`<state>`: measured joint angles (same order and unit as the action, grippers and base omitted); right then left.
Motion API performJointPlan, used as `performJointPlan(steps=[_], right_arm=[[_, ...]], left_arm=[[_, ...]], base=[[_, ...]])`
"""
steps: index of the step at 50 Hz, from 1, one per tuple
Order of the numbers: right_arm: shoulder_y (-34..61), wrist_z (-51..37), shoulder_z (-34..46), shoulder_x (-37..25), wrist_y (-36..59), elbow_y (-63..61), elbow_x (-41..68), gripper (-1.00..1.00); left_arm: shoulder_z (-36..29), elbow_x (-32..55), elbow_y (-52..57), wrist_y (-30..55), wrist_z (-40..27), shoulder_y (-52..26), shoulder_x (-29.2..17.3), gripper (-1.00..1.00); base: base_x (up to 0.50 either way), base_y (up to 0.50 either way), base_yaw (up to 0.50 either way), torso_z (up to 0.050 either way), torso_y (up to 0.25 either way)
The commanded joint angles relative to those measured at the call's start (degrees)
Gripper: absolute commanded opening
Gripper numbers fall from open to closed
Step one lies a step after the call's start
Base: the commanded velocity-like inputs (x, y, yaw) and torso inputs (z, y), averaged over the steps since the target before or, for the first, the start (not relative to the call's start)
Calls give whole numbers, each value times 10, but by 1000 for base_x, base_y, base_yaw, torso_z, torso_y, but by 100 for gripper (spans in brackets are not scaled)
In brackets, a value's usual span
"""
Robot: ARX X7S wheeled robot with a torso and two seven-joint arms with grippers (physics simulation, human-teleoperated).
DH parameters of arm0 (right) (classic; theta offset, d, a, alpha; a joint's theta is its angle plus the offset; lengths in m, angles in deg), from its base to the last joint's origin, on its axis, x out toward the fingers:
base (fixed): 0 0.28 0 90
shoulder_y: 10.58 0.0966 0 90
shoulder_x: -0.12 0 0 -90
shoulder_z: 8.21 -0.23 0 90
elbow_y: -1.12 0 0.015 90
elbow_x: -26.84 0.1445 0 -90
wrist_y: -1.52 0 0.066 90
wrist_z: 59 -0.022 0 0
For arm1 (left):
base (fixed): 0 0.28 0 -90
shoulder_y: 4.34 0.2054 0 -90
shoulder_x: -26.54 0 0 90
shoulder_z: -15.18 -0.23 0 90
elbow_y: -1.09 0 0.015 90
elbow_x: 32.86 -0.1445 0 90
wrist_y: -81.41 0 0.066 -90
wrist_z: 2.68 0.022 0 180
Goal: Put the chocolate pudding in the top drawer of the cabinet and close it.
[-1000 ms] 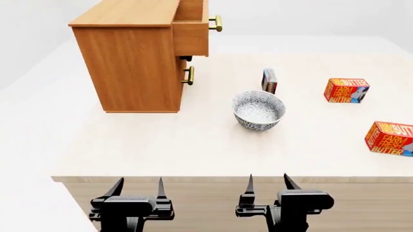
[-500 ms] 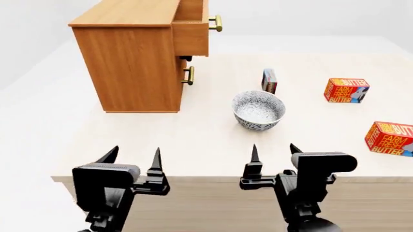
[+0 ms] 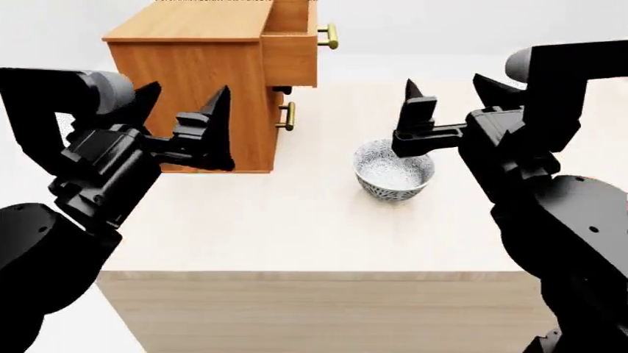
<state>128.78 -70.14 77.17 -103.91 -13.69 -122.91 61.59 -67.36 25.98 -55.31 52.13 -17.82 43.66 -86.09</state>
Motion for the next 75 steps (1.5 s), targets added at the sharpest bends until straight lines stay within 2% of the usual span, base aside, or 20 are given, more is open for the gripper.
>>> performJointPlan(steps=[1,3,5,7,16,26,33,40,51,75], right_arm=[[196,24,40,-3,1,149,-8,100],[216,31,48,-4,-12,175,-14,100],[303,69,88,-3,-65,331,-47,100],[339,88,105,-2,-90,398,-61,100],[367,99,118,-5,-109,446,-71,100],[366,101,123,-9,-107,448,-70,100],[348,98,124,-18,-88,435,-64,100],[329,97,131,-23,-84,433,-65,100],[313,95,141,-27,-77,428,-64,100],[325,95,148,-27,-73,431,-59,100]], left_arm=[[3,119,-116,129,-37,-247,-28,100],[5,130,-135,139,-42,-269,-27,100],[21,238,-219,234,-157,-385,-38,100],[18,280,-262,261,-205,-432,-43,100],[-9,326,-300,264,-246,-477,-54,100],[-27,365,-309,254,-276,-481,-64,100],[-31,411,-309,244,-313,-458,-74,100],[-29,415,-302,230,-311,-419,-80,100],[-35,429,-303,218,-315,-400,-91,100],[-53,444,-300,202,-312,-407,-107,100]], base=[[172,0,0,0,0],[189,0,0,0,0],[303,0,0,0,0],[309,0,0,0,0],[306,0,0,0,0],[303,0,0,0,0],[304,0,0,0,0],[306,0,0,0,0],[305,0,0,0,0],[305,0,0,0,1]])
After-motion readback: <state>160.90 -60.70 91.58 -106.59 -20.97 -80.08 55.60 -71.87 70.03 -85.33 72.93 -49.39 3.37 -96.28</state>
